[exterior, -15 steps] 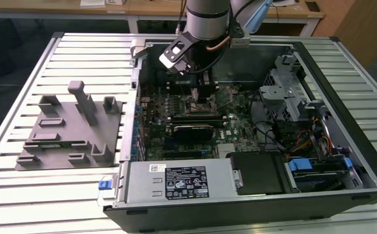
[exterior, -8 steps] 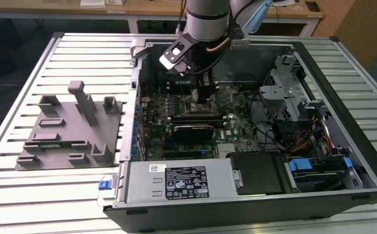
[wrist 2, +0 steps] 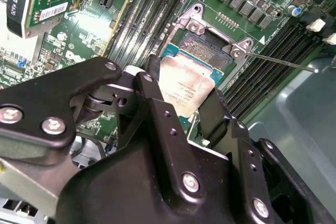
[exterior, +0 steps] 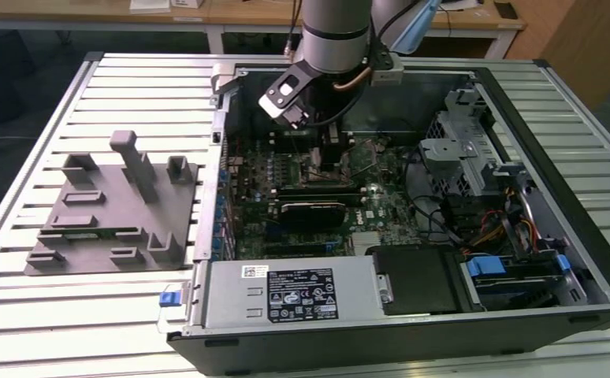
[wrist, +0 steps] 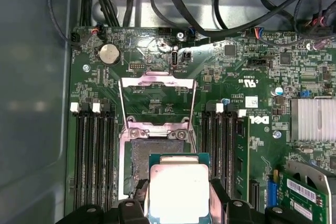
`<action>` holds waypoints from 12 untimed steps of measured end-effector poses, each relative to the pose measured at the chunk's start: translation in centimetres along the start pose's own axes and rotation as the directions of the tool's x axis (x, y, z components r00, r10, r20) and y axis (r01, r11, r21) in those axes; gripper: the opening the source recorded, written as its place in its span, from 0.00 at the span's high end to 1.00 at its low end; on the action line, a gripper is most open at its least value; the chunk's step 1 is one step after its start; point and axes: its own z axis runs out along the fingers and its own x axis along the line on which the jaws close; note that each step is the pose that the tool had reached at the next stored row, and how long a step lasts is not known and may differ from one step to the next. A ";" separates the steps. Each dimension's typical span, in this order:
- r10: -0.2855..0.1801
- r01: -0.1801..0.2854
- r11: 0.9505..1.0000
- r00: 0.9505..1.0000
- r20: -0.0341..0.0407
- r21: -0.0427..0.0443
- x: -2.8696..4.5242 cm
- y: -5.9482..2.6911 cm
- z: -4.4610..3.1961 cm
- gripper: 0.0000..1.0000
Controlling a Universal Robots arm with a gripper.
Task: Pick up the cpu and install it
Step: 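Place the cpu into insertion slot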
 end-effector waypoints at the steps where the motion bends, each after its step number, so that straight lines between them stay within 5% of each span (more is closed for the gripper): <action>1: 0.000 0.000 1.000 1.000 0.000 0.000 0.00 0.03 0.08 0.46; 12: 0.001 -0.001 1.000 1.000 0.001 0.000 0.50 0.14 0.98 0.46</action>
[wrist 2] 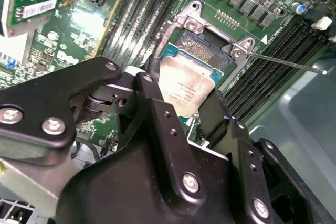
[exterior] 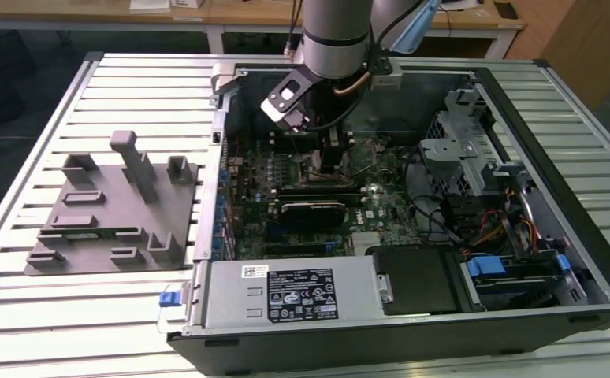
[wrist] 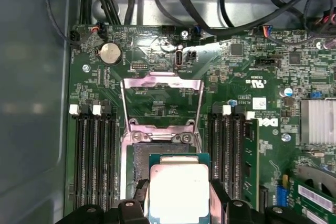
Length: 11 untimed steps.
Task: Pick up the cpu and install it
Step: 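Place the cpu into insertion slot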
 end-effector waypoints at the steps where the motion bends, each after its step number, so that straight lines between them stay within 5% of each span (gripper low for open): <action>1: 0.001 -0.001 1.000 1.000 0.000 0.000 0.05 0.00 0.10 0.46; 11: 0.029 -0.029 1.000 1.000 0.001 0.000 0.43 -0.02 1.08 0.46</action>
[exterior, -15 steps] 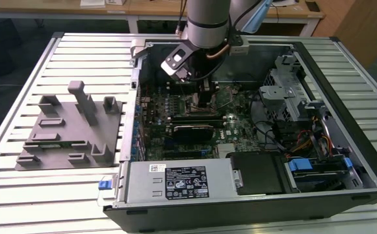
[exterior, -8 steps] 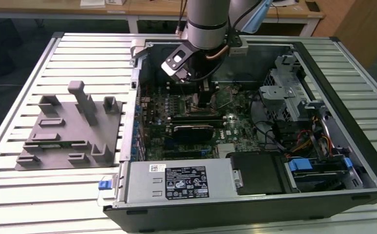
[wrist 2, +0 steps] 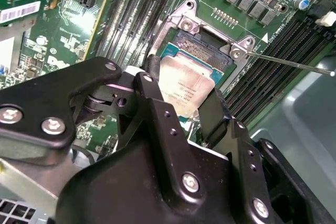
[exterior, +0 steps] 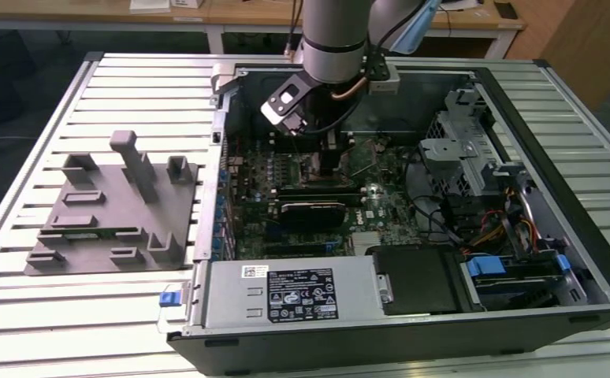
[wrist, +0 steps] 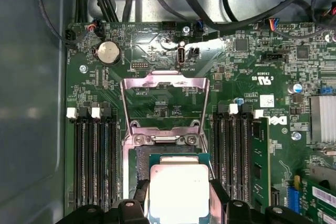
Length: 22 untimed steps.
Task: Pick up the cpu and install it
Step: 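Place the cpu into insertion slot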
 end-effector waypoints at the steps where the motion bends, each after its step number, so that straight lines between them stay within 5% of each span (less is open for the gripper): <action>1: 0.001 -0.001 1.000 1.000 0.000 0.000 0.04 -0.01 0.11 0.46; 22: 0.010 -0.010 1.000 1.000 0.001 0.000 0.64 -0.31 2.05 0.46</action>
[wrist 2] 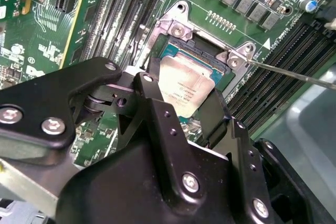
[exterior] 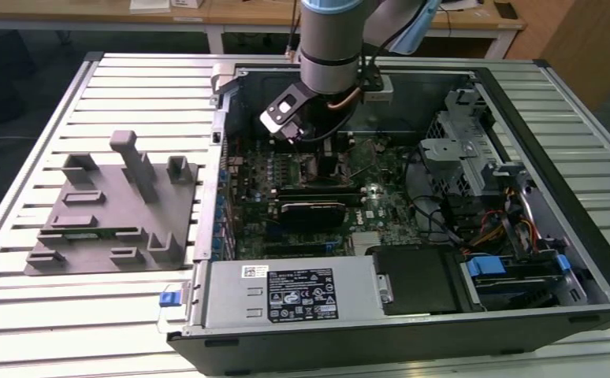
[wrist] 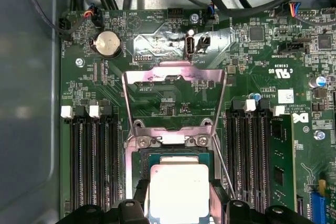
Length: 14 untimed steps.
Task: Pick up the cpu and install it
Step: 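Place the cpu into insertion slot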
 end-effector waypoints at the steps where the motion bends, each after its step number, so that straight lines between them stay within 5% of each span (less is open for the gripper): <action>1: 0.000 0.000 1.000 1.000 0.000 0.000 0.00 -0.03 0.08 0.46; 14: -0.019 0.019 1.000 1.000 -0.004 0.000 0.03 -0.08 0.50 0.46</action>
